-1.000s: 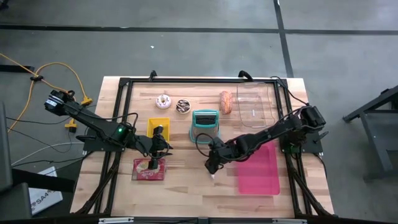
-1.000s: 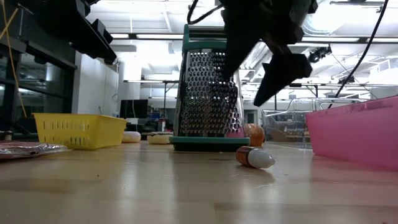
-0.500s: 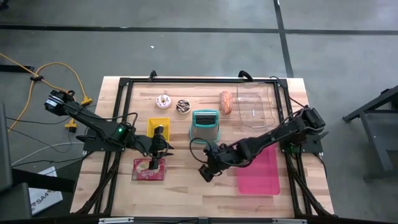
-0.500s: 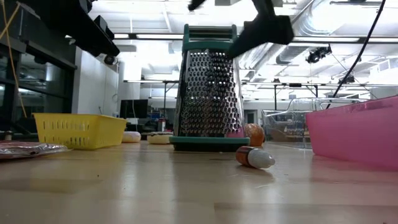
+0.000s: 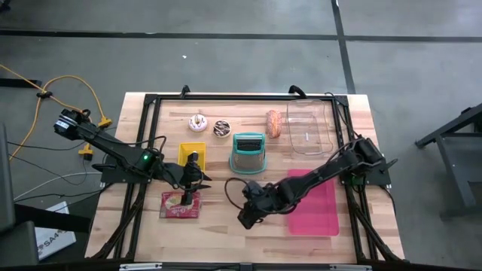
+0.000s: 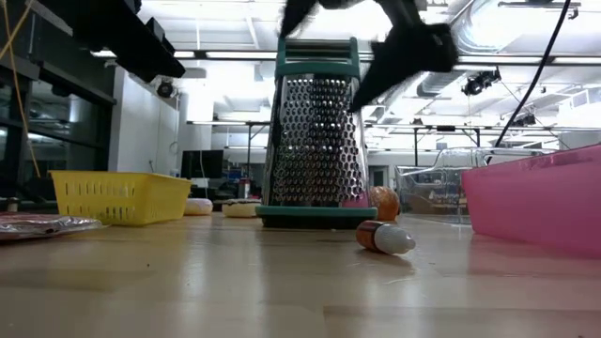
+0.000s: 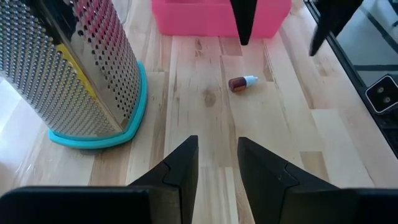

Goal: Pick & Place Food Item
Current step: Put the orange food coloring bottle into the yellow bin

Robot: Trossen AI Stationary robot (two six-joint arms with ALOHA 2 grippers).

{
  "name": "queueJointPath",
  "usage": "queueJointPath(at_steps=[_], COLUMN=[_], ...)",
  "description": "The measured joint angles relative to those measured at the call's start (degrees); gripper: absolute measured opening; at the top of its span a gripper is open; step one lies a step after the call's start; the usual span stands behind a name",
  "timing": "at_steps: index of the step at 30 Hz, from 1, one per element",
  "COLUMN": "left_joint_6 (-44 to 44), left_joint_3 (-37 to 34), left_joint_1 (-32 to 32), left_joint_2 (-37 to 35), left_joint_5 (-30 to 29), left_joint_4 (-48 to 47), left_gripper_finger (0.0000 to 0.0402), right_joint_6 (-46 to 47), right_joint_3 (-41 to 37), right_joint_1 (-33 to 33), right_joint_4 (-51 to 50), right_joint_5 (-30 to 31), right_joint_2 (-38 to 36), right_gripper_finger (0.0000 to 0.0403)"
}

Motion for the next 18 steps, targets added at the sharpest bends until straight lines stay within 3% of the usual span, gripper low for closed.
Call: queueJointPath(at_steps=[7, 18], left_joint_6=[0.0, 0.0], left_joint_3=[0.0, 0.0], left_joint_1=[0.0, 0.0], left_joint_2=[0.0, 0.0], left_joint_5=[0.0, 0.0], left_joint_4=[1.2, 1.9], left_gripper_finger=[0.0108, 0.0108], right_joint_6=[5.9, 10.3], right_joint_3=[-0.1, 0.0], right_joint_1=[-0.1, -0.7], right_joint_4=[-6.1, -4.4], right_joint_5=[-3.0, -6.0], right_joint_2=[1.2, 5.8], right_gripper_finger=[0.0357, 0.0357])
